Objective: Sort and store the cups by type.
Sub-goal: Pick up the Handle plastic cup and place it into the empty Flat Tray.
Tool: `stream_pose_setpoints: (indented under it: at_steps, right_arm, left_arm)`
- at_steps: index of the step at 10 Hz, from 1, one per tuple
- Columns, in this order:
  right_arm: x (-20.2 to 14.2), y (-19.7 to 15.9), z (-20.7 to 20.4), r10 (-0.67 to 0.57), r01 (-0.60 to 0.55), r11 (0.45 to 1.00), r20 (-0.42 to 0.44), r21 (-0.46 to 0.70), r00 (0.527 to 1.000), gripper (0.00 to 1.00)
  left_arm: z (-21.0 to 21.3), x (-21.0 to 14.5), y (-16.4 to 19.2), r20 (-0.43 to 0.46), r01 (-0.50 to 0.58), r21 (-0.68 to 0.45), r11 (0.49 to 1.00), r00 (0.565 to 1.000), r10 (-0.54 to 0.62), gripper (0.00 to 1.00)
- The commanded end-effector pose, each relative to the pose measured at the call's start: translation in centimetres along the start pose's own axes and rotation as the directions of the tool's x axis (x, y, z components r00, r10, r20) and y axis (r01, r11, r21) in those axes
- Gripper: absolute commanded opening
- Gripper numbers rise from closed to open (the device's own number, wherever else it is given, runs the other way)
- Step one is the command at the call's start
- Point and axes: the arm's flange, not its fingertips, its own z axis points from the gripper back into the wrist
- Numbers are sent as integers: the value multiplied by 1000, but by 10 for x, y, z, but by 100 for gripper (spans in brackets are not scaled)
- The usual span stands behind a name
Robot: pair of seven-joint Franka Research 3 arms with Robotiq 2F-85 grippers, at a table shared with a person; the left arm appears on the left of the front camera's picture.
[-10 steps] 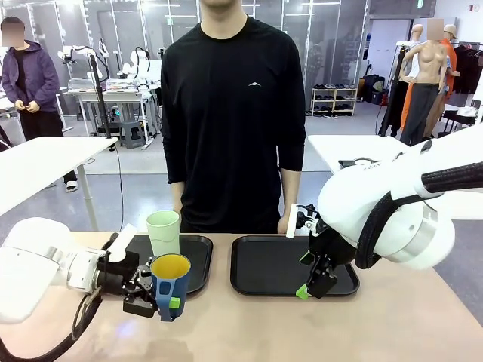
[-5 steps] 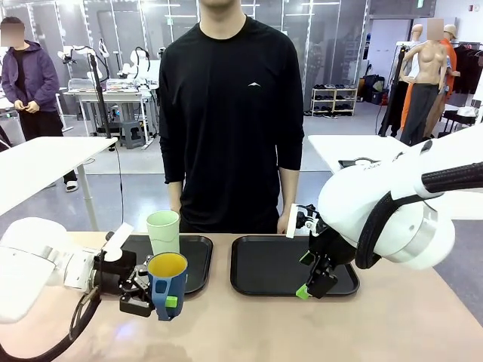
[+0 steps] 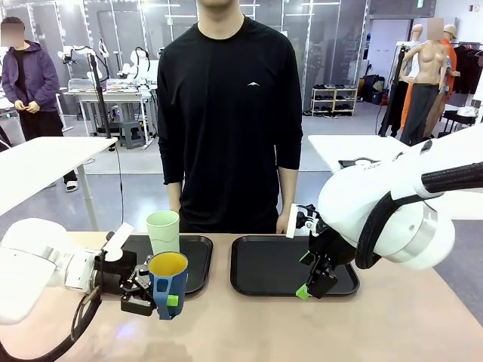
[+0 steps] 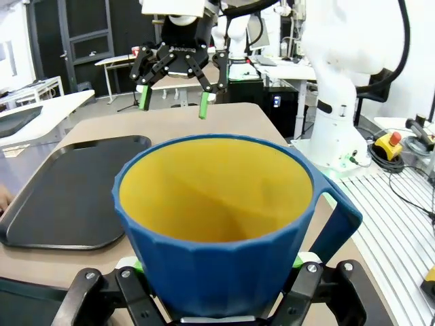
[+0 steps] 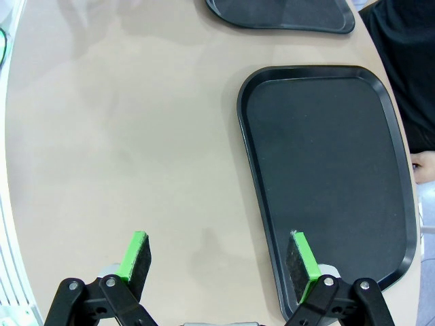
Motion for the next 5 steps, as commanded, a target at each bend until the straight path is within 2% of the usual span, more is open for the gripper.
stream_pose_setpoints:
  at_steps: [1,2,3,5]
  right_arm:
    - [-1,1,-2,-8,8,1000,-3,-13,1000,100]
    - [-1,1,-2,-8,8,1000,-3,-13,1000,100]
    - [-1,1,-2,-8,8,1000,-3,-13,1000,100]
    - [-1,1,-2,-8,8,1000,-3,-13,1000,100]
  left_arm:
    - [-23,-12,7,16,-11,115,993,1000,9,70]
    - [-38,-17,10,11,-8,162,987,1000,7,70]
    - [-53,-22,13,-48,1,232,973,999,10,70]
    - [-85,-25,19,-14,-18,261,965,1000,22,70]
